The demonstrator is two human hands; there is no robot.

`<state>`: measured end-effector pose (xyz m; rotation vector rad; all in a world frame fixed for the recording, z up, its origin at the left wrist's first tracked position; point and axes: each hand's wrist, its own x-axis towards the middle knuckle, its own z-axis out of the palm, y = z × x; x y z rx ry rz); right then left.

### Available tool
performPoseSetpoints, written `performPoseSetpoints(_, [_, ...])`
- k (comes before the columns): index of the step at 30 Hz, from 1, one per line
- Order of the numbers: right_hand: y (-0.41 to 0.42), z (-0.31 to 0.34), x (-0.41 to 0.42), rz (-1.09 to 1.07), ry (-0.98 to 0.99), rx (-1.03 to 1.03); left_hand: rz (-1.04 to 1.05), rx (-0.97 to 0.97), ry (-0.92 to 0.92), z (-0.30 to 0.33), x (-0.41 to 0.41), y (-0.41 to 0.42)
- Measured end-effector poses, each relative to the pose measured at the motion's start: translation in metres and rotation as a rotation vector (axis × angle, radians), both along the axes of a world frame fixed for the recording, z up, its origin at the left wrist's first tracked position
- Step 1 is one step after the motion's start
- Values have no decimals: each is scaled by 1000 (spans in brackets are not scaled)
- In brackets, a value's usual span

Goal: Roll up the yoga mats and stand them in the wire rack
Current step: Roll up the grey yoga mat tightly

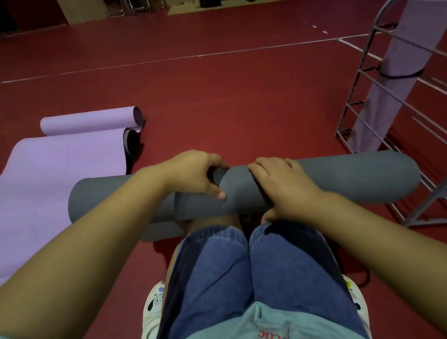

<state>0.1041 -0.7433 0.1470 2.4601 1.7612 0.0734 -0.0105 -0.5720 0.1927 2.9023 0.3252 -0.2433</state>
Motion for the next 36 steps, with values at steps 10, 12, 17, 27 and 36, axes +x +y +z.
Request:
performPoseSetpoints(10, [9,-5,12,-12,7,78,-45,385,-46,-40,-4,-7])
performPoseSetpoints(12, [10,2,18,-3,17,79,-44,366,-83,-33,0,-4])
performPoseSetpoints(17, [-2,35,17,25,18,119,-68,335,-143,4,-8,-7])
performPoseSetpoints(27, [-64,99,-38,112,12,121,-160,381,-221,70,-73,-65])
performPoseSetpoints(36, [-56,36,-33,117,280,-96,-92,46,131,2,-63,-57])
